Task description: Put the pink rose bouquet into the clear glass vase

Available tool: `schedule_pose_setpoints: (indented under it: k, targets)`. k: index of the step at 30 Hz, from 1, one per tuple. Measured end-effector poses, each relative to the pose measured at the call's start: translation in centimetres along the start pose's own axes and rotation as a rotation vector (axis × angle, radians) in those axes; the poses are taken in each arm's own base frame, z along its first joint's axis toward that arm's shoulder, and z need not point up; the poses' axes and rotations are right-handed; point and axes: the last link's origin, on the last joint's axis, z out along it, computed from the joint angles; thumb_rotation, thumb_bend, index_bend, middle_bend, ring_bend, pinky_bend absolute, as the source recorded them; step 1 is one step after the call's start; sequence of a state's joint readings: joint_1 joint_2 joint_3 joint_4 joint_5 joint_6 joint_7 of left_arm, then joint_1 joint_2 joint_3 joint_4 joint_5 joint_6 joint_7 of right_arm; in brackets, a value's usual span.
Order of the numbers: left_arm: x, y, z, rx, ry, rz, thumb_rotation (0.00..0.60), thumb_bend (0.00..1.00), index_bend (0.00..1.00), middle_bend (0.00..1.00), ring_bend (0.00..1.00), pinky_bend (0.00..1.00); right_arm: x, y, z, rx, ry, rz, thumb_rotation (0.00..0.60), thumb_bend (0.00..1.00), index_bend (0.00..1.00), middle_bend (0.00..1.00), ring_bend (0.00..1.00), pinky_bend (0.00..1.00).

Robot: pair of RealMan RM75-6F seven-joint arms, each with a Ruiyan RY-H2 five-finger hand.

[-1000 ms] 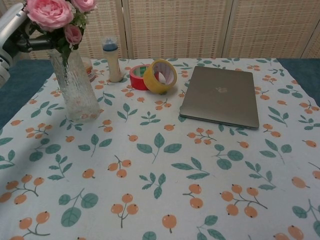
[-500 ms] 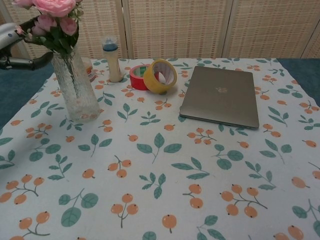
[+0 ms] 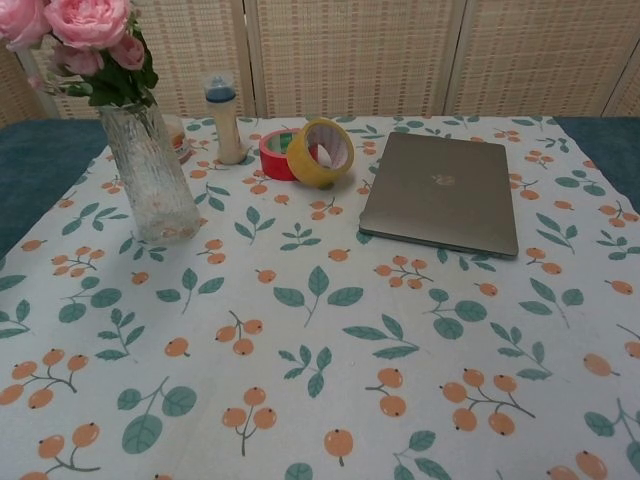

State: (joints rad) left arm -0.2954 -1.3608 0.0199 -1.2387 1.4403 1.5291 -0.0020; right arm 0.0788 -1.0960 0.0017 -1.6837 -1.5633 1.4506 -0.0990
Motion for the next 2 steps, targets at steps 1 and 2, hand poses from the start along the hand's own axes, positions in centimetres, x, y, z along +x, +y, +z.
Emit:
schedule_pose_setpoints:
  k: [1, 2]
  targets:
    - [0.1, -0.3, -1.1, 0.019, 0.005, 0.015, 0.492, 0.42, 0.0, 0.0, 0.0, 0.05, -0.1, 0.0, 0.0, -0.007, 0.002, -0.008, 0.6, 0.31, 0.0, 0.0, 0.0, 0.0]
    - [0.1, -0.5, -2.2, 0.039, 0.008, 0.029, 0.517, 0.42, 0.0, 0.0, 0.0, 0.05, -0.1, 0.1, 0.1, -0.017, 0.004, -0.018, 0.6, 0.31, 0.0, 0.0, 0.0, 0.0]
